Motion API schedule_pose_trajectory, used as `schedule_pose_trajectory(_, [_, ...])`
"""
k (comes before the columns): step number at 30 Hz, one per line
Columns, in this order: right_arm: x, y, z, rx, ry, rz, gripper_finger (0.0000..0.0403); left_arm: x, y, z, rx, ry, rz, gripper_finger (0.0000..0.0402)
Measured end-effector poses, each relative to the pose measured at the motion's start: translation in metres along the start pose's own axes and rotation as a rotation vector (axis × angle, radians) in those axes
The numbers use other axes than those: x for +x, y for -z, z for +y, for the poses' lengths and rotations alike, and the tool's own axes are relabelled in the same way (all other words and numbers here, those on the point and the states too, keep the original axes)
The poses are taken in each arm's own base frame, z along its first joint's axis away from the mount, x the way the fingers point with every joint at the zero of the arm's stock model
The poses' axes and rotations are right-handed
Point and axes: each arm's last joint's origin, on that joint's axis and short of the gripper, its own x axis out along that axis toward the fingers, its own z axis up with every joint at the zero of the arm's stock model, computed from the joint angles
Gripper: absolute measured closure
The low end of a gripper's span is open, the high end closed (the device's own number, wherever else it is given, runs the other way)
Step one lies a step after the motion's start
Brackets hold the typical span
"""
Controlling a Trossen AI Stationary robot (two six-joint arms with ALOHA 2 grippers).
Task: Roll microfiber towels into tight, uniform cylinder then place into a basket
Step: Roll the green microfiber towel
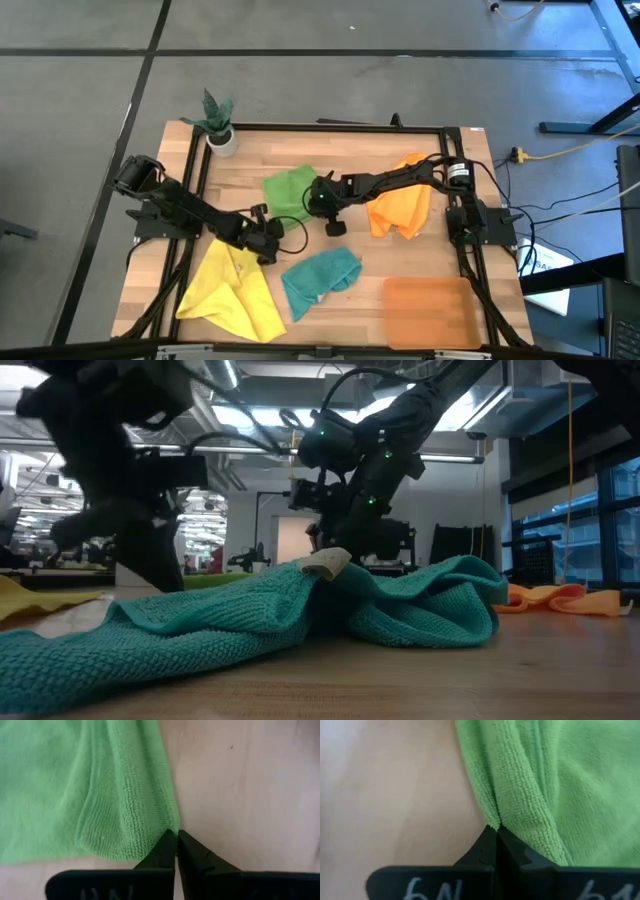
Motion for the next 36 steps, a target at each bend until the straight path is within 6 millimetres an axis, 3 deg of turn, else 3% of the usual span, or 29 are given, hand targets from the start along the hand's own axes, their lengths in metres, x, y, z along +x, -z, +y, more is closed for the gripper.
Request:
schedule_pose_trajectory(11, [-0.026,-0.006,0.005,0.077,-0.207,0.034,0.0399,-0.012,-0.029,-0.002,-0.101,0.085,0.007,0.0401])
schedule_pose_trajectory(18, [-0.028,-0.01,0.002,0.154,-0.204,0.015,0.0399,-0.012,-0.038,0.007,-0.233,0.041,0.006,0.0401])
schedule_pose_trajectory(23, [-0.029,-0.006,-0.005,0.23,-0.215,0.022,0.0399,-0.007,-0.038,0.018,-0.319,0.009,0.042,0.0401])
schedule_pose_trajectory(30, [-0.033,0.002,-0.021,0.318,-0.399,-0.023,0.0399,-0.002,-0.042,0.03,-0.366,0.07,0.106,0.0402])
schedule_pose_trajectory(36, [-0.034,0.006,-0.031,0.394,-0.396,-0.021,0.0399,0.002,-0.045,0.04,-0.353,0.046,0.1,0.0401])
